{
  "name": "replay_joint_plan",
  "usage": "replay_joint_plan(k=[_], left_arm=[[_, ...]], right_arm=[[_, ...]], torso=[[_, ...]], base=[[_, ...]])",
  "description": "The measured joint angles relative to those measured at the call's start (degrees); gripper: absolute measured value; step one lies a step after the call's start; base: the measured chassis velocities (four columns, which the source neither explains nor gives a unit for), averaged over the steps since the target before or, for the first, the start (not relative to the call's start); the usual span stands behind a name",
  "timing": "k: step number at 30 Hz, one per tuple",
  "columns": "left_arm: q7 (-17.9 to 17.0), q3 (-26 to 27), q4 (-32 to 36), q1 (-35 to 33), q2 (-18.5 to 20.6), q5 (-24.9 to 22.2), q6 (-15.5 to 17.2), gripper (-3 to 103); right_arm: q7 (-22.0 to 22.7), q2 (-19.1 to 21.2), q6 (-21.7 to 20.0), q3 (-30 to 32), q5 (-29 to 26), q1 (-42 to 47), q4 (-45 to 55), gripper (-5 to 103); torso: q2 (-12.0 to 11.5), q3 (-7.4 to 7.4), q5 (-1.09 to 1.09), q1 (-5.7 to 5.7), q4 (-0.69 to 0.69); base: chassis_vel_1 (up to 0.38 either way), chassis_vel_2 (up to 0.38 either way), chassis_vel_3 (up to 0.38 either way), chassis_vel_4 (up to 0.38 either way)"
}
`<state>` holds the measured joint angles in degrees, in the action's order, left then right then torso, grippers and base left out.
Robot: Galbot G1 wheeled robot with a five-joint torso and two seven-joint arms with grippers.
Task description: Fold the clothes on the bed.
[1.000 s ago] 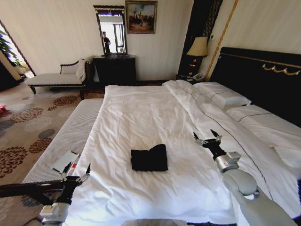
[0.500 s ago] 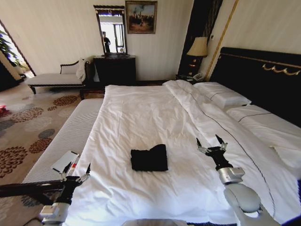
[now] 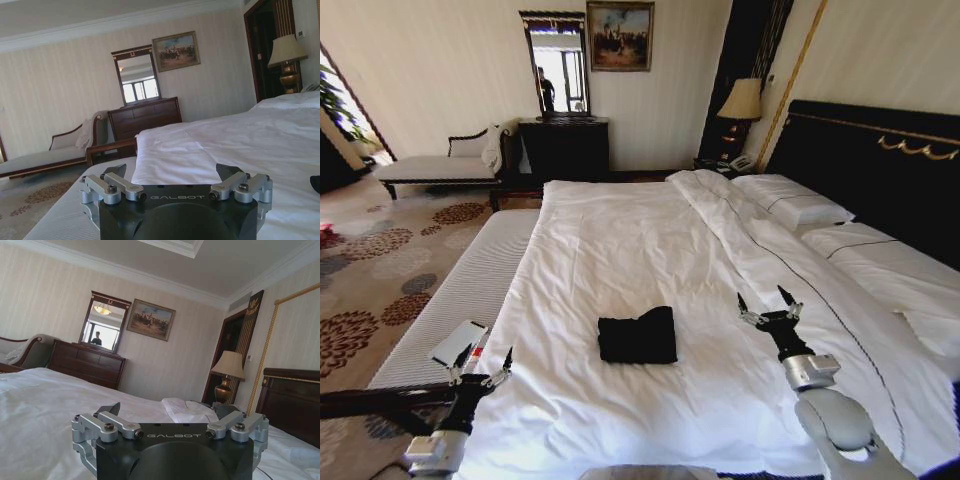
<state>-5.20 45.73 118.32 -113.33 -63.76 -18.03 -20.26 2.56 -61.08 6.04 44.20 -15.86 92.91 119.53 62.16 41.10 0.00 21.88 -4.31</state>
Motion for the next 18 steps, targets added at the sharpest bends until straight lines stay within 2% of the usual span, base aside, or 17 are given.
replay_joint_plan(k=[18], left_arm=[[0.0, 0.0, 0.0, 0.0, 0.0, 0.0, 0.0, 100]], right_arm=[[0.07, 0.07, -0.19, -0.1, -0.15, -0.07, -0.01, 100]], torso=[[0.0, 0.0, 0.0, 0.0, 0.0]], base=[[0.0, 0.0, 0.0, 0.0]])
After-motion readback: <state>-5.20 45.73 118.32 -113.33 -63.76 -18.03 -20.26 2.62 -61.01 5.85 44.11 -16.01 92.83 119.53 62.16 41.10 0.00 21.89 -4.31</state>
